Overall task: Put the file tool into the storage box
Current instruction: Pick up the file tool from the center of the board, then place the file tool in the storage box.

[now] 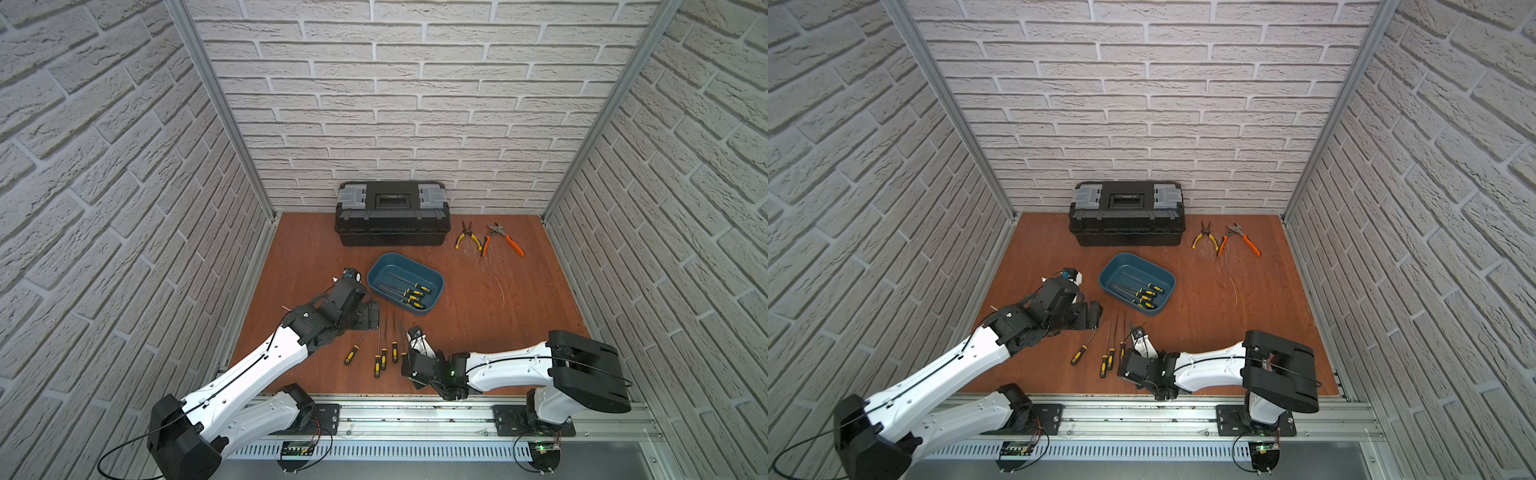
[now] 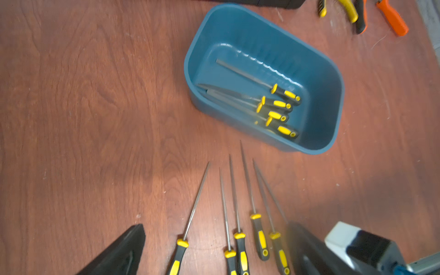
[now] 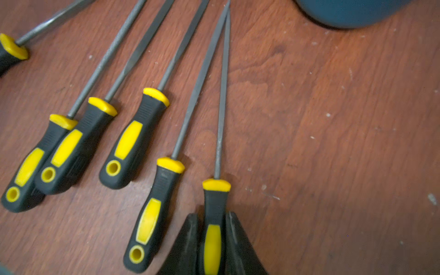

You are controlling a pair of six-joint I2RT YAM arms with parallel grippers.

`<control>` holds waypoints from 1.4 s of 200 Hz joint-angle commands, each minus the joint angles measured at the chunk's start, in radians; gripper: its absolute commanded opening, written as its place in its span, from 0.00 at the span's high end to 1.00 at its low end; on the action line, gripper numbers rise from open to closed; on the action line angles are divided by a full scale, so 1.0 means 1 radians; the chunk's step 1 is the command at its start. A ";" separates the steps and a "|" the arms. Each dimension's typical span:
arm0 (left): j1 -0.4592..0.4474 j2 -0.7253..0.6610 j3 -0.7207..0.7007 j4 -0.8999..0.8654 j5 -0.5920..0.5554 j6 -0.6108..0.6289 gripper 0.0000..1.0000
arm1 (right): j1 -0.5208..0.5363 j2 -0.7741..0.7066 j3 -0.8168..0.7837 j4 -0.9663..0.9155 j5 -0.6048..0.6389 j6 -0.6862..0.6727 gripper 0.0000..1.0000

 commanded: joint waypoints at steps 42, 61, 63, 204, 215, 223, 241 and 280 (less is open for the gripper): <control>-0.015 0.004 0.102 0.006 -0.062 0.027 0.02 | 0.036 -0.058 0.018 -0.165 0.077 0.008 0.94; -0.021 0.004 0.122 -0.005 -0.073 0.033 0.02 | 0.036 -0.120 0.012 -0.196 0.102 0.001 0.96; -0.021 0.005 0.123 -0.006 -0.073 0.034 0.02 | 0.036 -0.127 0.012 -0.200 0.104 0.001 0.96; 0.090 0.123 0.277 0.034 0.037 0.119 0.02 | -0.090 -0.545 0.096 -0.372 0.058 -0.338 0.96; 0.117 0.132 0.288 0.030 0.061 0.127 0.02 | -0.130 -0.544 0.120 -0.372 0.025 -0.373 0.96; 0.139 0.138 0.297 0.027 0.080 0.132 0.02 | -0.157 -0.541 0.136 -0.367 -0.005 -0.400 0.96; 0.193 0.151 0.315 0.017 0.117 0.143 0.02 | -0.220 -0.522 0.174 -0.352 -0.066 -0.455 0.96; 0.304 0.114 0.301 -0.008 0.165 0.124 0.02 | -0.337 -0.428 0.243 -0.320 -0.207 -0.560 0.97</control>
